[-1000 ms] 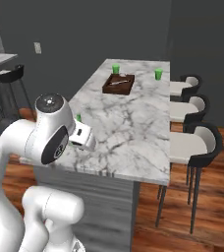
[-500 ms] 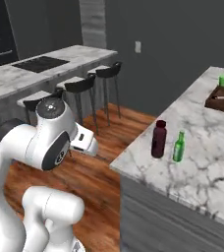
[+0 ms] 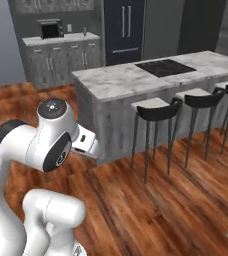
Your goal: Place the drinks on the dining counter in a tight cluster.
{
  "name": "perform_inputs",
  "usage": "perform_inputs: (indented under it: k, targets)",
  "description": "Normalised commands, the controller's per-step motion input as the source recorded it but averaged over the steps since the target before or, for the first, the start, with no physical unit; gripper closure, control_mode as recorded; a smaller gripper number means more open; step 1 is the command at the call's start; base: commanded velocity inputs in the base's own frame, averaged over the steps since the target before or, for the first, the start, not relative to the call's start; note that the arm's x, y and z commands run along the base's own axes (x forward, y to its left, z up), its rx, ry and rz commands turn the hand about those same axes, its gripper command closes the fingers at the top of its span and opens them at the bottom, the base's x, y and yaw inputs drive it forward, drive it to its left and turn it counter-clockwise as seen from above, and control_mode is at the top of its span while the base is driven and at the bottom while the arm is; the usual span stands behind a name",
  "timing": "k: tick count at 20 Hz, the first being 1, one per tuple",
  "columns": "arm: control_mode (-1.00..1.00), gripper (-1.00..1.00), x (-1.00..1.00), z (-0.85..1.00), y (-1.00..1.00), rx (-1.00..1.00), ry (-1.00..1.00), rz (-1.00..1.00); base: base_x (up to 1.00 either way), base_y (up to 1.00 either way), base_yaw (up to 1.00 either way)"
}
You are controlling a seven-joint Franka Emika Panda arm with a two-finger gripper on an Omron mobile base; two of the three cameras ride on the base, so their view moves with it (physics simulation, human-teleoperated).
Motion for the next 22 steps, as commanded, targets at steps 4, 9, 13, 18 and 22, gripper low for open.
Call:
perform_inputs:
  k: [4,9,13,18,22]
  targets:
    - [1.00,-1.00,0.00,0.00,0.00,0.00,0.00,0.00,0.49,0.95,0.61]
    - [1.00,-1.00,0.00,0.00,0.00,0.00,0.00,0.00,1.00,0.87,0.05]
    - [1.00,-1.00,0.00,0.00,0.00,0.00,0.00,0.00,1.00,0.95,-0.06]
    - [1.00,-1.00,0.00,0.00,0.00,0.00,0.00,0.00,1.00,0.86,-0.04]
    - [1.00,-1.00,0.00,0.00,0.00,0.00,0.00,0.00,1.00,0.69,0.00]
